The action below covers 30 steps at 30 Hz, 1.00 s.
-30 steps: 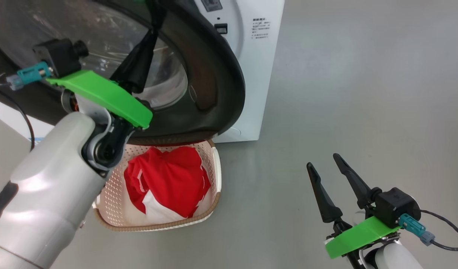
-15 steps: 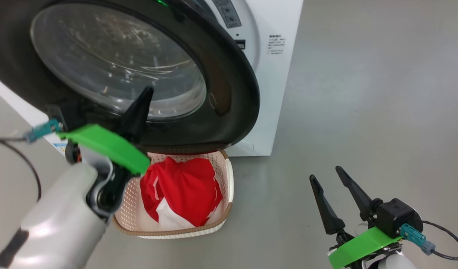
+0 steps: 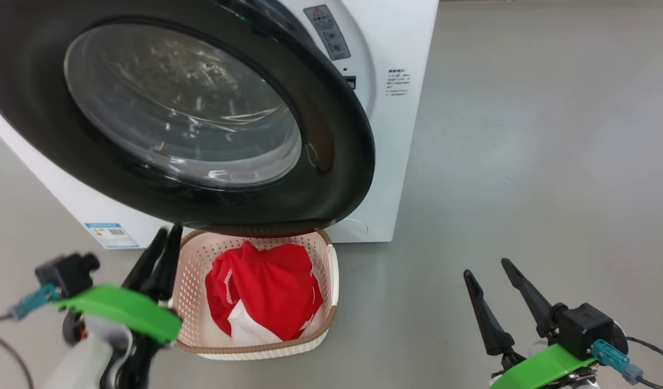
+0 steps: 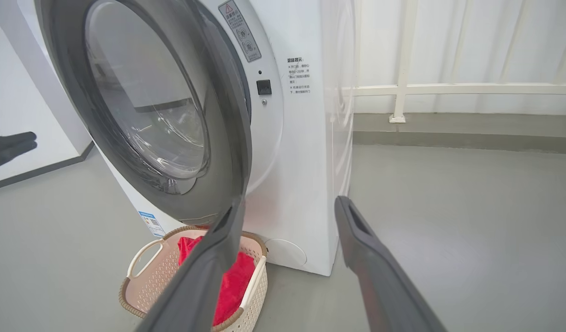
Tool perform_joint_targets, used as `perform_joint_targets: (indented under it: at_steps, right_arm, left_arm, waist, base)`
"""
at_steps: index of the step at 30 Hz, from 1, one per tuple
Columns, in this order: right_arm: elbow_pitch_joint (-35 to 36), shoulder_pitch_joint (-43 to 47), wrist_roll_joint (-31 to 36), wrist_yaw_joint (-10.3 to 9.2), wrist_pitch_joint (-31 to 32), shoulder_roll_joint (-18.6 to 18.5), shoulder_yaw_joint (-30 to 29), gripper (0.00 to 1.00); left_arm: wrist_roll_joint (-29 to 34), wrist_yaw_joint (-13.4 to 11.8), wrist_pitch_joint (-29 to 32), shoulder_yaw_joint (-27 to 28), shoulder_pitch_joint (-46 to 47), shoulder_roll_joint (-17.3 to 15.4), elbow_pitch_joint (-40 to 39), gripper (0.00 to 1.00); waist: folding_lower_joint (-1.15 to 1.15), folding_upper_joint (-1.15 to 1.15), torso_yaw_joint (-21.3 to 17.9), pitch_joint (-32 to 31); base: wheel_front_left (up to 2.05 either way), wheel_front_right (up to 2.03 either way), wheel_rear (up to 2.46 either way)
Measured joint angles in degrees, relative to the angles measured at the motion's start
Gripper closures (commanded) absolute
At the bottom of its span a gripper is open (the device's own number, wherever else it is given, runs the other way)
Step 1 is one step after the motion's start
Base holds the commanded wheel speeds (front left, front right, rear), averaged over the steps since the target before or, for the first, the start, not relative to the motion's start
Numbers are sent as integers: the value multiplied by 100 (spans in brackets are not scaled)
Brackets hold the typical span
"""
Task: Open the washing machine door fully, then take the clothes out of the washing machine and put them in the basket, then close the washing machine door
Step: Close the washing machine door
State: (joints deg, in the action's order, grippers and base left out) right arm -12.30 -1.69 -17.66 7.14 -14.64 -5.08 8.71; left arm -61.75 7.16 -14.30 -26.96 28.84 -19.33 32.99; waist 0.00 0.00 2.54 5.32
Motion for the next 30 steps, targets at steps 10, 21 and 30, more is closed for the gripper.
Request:
perform_joint_targets:
  at_steps: [10, 21, 30]
  right_arm:
    - [0, 172, -7, 0, 0, -19, -79, 0]
    - [11, 273, -7, 0, 0, -37, -236, 0]
    - [12, 421, -4, 0, 0, -40, -272, 0]
  left_arm:
    - [737, 1, 0, 1001, -1272, -3, -119, 0]
    - [2206, 1, 0, 2097, -2053, 199, -599, 0]
    - [3139, 1, 0, 2865, -2711, 661, -1022, 0]
  waist:
    - [0, 0, -214, -110]
    - [0, 0, -382, -133]
    - [0, 0, -511, -268]
  base:
    - [0, 0, 0]
    - [0, 0, 0]
    - [0, 0, 0]
